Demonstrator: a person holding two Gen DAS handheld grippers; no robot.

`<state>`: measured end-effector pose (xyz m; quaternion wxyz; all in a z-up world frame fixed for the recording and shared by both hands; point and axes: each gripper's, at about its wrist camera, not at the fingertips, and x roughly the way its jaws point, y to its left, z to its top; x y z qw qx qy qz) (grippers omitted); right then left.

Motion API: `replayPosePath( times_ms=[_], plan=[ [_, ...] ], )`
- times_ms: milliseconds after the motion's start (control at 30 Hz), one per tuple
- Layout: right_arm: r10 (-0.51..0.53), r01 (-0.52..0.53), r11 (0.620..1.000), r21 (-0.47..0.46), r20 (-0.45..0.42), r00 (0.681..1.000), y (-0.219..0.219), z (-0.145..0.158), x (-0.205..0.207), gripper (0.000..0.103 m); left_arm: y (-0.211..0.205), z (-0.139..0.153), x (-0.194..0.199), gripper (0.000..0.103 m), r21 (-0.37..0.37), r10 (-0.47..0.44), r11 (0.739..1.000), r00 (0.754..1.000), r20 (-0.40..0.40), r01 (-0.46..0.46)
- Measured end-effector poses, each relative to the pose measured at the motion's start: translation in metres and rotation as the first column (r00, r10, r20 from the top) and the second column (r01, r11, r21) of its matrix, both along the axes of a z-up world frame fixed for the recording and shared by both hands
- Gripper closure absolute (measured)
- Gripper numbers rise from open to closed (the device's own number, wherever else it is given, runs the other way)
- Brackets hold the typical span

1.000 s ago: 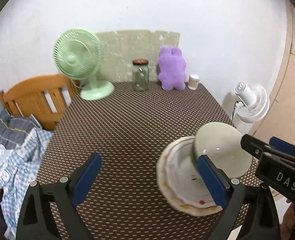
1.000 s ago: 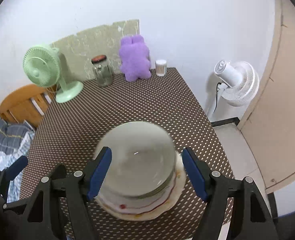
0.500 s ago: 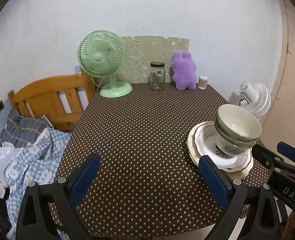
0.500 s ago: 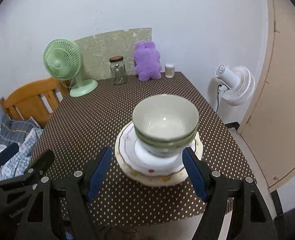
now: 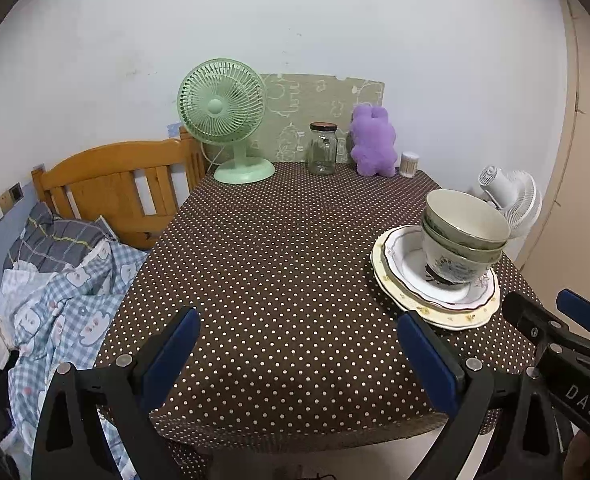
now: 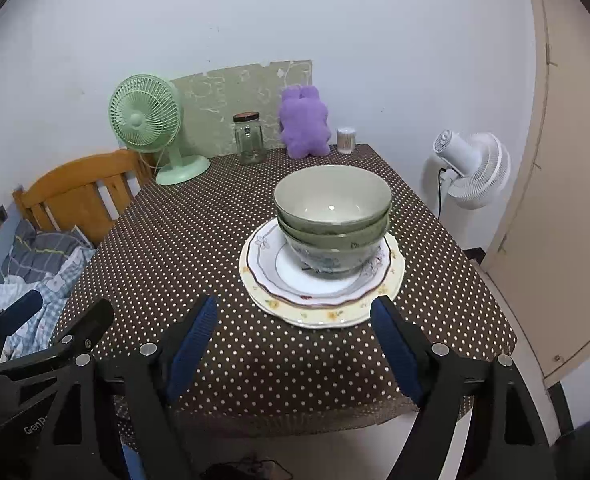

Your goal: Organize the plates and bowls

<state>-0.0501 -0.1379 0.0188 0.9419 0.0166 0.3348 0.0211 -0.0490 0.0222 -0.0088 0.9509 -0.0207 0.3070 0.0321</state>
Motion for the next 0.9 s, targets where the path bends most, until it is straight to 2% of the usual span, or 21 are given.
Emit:
replayPosePath(
  times_ms=[900],
  plan=[
    [0.002, -0.002, 1.000, -0.001, 0.020, 1.000, -0.009, -0.007, -0.008, 0.022, -0.011, 0.000, -0.012, 0.000, 0.012, 0.020, 1.000, 0.999, 0.032, -0.020]
  ],
)
